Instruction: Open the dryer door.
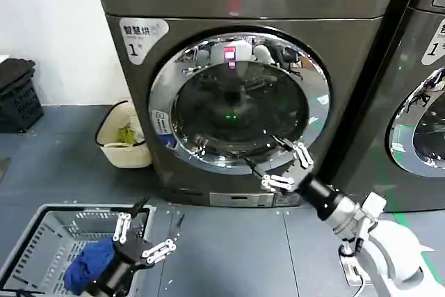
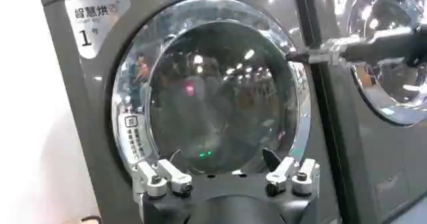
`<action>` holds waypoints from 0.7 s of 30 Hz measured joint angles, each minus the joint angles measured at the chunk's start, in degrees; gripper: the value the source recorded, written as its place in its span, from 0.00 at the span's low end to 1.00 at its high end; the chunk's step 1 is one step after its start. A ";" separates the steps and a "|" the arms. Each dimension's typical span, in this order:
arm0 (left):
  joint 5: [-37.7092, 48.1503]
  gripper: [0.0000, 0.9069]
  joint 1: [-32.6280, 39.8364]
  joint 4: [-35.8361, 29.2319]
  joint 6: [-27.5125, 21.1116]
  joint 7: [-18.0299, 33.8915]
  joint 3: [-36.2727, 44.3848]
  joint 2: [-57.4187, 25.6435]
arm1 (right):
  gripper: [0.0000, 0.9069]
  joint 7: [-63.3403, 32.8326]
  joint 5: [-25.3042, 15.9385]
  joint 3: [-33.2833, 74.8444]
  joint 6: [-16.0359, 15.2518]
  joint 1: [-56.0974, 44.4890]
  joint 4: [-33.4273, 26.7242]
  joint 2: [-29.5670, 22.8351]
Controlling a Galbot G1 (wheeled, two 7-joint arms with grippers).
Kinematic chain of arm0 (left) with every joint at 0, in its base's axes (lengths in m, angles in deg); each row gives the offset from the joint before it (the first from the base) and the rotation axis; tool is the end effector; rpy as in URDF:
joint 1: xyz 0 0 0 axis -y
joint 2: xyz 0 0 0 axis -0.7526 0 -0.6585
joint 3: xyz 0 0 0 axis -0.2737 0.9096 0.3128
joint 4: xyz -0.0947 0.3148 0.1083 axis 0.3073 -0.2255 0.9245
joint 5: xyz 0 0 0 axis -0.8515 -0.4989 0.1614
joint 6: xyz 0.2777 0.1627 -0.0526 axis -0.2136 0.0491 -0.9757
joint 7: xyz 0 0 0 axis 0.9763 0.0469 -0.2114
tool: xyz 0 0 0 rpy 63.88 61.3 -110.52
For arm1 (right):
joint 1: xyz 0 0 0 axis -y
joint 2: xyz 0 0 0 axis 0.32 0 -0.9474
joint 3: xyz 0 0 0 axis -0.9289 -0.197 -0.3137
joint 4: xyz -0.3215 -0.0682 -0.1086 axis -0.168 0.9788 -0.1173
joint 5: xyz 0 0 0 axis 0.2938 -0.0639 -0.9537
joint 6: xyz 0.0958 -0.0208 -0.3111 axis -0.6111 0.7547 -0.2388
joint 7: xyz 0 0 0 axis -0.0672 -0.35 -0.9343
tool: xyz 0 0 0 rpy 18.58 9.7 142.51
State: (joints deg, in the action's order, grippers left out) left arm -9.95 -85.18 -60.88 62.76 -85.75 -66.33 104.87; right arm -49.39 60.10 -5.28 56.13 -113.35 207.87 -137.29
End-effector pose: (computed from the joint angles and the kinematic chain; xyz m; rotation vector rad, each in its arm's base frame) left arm 0.0861 0.0478 -0.2020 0.6928 2.9525 0.3420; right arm 0.2679 -0.0866 -0.1835 -1.0915 2.7114 -0.0941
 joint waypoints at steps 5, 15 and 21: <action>0.95 1.00 -0.21 -0.54 -0.05 -0.32 -0.72 -0.08 | 1.00 0.61 -0.01 -3.38 0.57 4.66 -4.03 0.00; 0.88 1.00 -0.42 -1.19 0.01 -0.48 -1.04 1.01 | 1.00 0.89 -0.31 -10.06 1.09 13.30 -10.95 -1.08; 0.71 1.00 -0.66 -1.33 0.17 -0.67 -1.16 1.36 | 1.00 1.14 -1.05 -13.30 1.39 16.74 -14.27 -2.28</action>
State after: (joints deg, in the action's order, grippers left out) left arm -9.24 -85.84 -62.22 62.93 -86.42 -67.49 106.23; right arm -48.25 59.05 -18.58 57.52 -96.60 193.60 -139.57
